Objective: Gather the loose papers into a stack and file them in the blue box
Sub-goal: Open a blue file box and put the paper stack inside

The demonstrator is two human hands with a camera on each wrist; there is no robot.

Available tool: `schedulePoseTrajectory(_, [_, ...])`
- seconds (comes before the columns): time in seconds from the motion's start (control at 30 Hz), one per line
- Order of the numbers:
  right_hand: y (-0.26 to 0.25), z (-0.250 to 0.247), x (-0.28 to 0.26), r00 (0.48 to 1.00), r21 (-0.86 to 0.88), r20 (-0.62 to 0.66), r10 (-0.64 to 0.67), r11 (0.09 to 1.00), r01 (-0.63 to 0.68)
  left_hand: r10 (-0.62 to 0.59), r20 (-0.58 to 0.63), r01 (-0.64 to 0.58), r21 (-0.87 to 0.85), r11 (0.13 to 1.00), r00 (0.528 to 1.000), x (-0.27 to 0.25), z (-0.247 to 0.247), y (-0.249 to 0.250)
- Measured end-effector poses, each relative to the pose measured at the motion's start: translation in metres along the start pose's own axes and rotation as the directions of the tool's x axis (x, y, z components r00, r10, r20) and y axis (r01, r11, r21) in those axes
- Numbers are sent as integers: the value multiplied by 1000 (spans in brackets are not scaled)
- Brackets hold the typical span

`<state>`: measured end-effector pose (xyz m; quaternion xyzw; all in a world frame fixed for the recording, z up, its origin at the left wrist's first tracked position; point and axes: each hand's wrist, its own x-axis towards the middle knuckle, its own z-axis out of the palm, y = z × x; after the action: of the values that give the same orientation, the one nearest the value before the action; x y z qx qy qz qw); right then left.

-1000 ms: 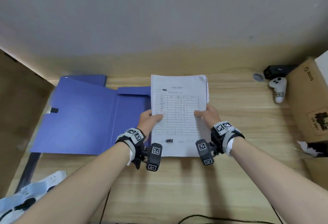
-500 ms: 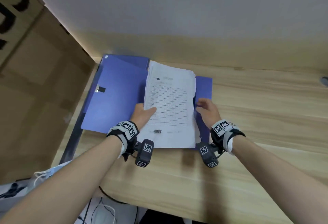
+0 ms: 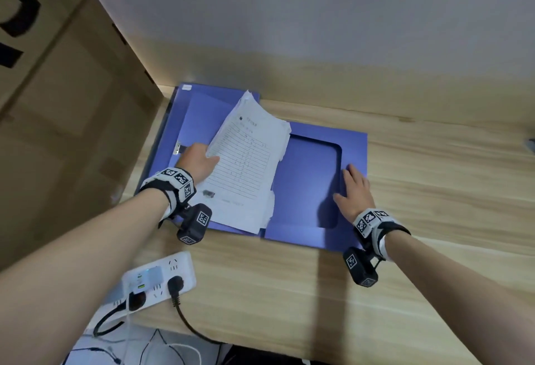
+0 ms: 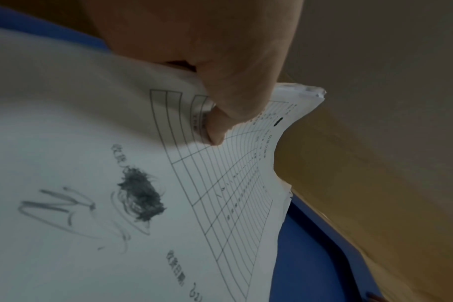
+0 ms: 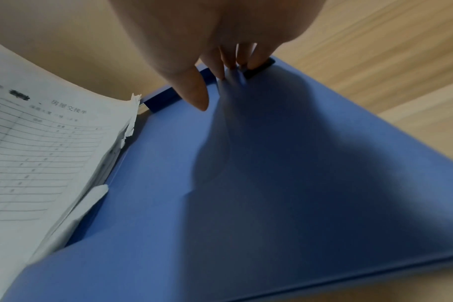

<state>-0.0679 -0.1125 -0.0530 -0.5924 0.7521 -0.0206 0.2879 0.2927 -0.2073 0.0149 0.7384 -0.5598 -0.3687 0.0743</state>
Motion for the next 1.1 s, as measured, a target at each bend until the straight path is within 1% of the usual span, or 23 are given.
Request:
schedulePoseTrajectory(0.13, [-2,-3,0,1000,22,17,19,1000,-20,8,1,-8,61,998,1000,5,1,-1])
schedulePoseTrajectory(0.23, [-2,-2,0,999,18,19,31,999,-31,10,-33,-7,86,996,999,7,10,-2])
schedulePoseTrajectory(0.37, [-2,-1,0,999,4,13,30,1000,-30,-39,-70,49,135,990,997,5,15,0])
schedulePoseTrajectory(0.5, [-2,-2,-1,999,23,17,34,999,-34,-32,-70,42,151,988,997,2,14,-1])
schedulePoseTrajectory(0.63, [-2,-2,-2,999,43,18,29,999,-30,-26,1,26,100,995,1000,-5,16,2])
schedulePoseTrajectory(0.73, [-1,-4,-2,999,55,22,26,998,-28,-35,30,33,83,996,999,-7,26,6])
schedulePoseTrajectory(0.9, [1,-5,-1,1000,73,26,9,997,-11,-112,79,110,30,993,991,-7,57,14])
schedulePoseTrajectory(1.03, [2,-6,-1,1000,89,31,2,996,-5,-164,167,178,-72,981,972,-1,83,19])
schedulePoseTrajectory(1.1, [3,-7,0,999,93,39,-1,996,-3,-162,230,193,-117,974,959,1,98,22])
